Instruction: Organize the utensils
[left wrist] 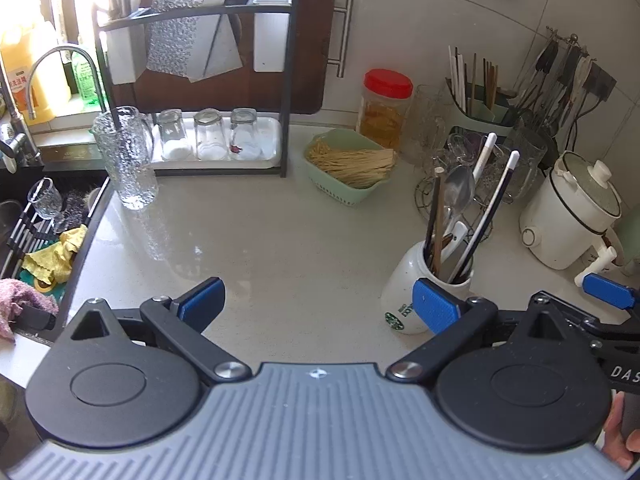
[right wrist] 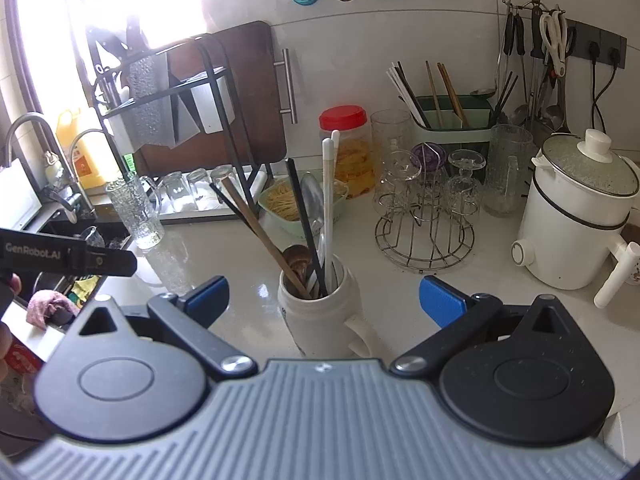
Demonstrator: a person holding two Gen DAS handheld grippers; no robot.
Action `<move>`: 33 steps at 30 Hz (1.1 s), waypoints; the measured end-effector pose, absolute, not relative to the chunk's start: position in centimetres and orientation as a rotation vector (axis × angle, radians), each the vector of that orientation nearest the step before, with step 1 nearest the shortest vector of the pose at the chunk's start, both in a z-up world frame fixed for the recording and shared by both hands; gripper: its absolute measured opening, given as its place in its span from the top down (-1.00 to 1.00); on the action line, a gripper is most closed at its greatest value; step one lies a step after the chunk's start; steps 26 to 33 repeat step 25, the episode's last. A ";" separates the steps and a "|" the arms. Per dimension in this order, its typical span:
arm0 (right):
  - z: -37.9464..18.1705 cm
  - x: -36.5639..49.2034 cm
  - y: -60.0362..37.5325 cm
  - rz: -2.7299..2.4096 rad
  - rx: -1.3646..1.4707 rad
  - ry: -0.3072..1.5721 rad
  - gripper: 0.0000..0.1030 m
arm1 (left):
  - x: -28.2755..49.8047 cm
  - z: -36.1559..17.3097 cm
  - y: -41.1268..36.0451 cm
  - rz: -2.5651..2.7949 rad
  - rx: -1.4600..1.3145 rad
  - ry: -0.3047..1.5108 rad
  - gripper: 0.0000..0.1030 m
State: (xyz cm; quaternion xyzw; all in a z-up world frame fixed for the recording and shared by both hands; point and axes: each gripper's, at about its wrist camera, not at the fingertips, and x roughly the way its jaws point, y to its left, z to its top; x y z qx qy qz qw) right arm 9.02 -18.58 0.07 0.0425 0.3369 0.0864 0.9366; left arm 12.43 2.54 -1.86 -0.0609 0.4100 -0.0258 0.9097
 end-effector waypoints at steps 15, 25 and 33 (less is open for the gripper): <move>0.2 9.0 -19.5 0.170 0.097 0.695 -1.00 | 12.5 -1.7 1.8 -0.054 -0.127 0.848 -0.97; 0.1 8.7 -19.8 0.161 0.106 0.689 -1.00 | 12.0 -1.4 1.5 -0.062 -0.104 0.851 -0.97; 0.1 8.7 -19.8 0.161 0.106 0.689 -1.00 | 12.0 -1.4 1.5 -0.062 -0.104 0.851 -0.97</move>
